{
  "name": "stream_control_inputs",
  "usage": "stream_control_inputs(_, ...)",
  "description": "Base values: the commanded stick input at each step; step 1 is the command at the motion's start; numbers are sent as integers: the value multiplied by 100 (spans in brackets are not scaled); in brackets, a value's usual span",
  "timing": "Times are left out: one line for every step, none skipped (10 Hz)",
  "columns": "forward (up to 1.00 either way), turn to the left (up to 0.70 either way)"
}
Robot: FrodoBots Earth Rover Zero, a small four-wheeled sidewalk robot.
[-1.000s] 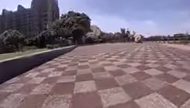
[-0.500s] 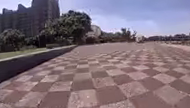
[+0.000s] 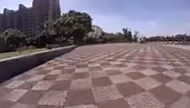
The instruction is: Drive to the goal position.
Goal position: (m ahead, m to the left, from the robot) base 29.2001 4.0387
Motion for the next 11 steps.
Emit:
stream_control_inputs(70,0)
stream_control_inputs(70,0)
stream_control_inputs(70,0)
stream_control_inputs(70,0)
stream_control_inputs(70,-4)
stream_control_inputs(70,-22)
stream_control_inputs(70,-35)
stream_control_inputs(70,-14)
stream_control_inputs(70,0)
stream_control_inputs(70,0)
stream_control_inputs(70,0)
